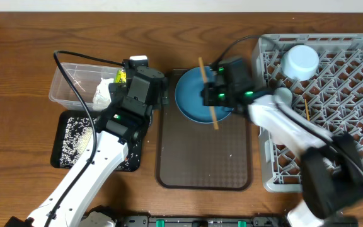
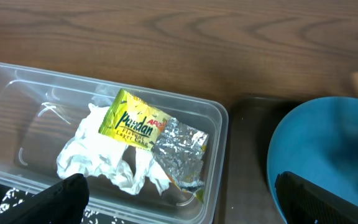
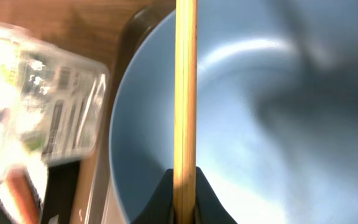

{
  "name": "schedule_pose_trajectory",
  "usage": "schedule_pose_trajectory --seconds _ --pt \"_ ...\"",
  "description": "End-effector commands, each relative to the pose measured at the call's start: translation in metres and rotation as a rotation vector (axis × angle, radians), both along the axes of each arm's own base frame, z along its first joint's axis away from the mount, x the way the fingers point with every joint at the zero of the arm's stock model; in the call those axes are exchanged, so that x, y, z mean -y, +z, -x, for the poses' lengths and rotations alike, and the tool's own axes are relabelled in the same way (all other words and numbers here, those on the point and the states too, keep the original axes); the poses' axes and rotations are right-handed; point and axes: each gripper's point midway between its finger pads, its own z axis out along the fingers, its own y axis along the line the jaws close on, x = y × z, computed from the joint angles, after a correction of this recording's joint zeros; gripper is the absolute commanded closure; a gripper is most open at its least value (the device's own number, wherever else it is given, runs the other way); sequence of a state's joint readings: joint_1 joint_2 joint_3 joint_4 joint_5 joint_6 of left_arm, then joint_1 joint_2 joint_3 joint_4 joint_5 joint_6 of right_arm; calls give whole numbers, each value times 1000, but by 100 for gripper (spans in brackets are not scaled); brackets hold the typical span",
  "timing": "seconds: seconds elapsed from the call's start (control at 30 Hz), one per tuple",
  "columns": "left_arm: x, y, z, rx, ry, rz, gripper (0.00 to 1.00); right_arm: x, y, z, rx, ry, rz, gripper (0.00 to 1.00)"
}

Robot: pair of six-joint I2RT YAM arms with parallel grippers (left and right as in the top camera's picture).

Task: Sort waste into correct bins and load items into the dishwasher rack
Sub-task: 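Carry the second chopstick over the rack beside the pink cup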

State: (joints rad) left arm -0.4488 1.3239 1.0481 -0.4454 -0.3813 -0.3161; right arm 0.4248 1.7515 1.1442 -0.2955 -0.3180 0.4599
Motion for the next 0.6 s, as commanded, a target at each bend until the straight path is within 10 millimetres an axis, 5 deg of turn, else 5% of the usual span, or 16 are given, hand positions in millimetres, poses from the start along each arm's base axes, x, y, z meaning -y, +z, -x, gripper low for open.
schedule_pose_trajectory --seconds 0.0,0.27,0.43,0.57 --pt "-4 3 0 9 11 -21 1 34 57 3 175 91 69 99" --pt "-4 3 0 9 11 -21 2 166 115 61 257 50 391 99" --pt "-4 3 0 9 11 -21 1 244 120 94 179 -99 584 99" --pt "-4 3 0 9 11 -21 2 273 111 112 87 -161 622 99"
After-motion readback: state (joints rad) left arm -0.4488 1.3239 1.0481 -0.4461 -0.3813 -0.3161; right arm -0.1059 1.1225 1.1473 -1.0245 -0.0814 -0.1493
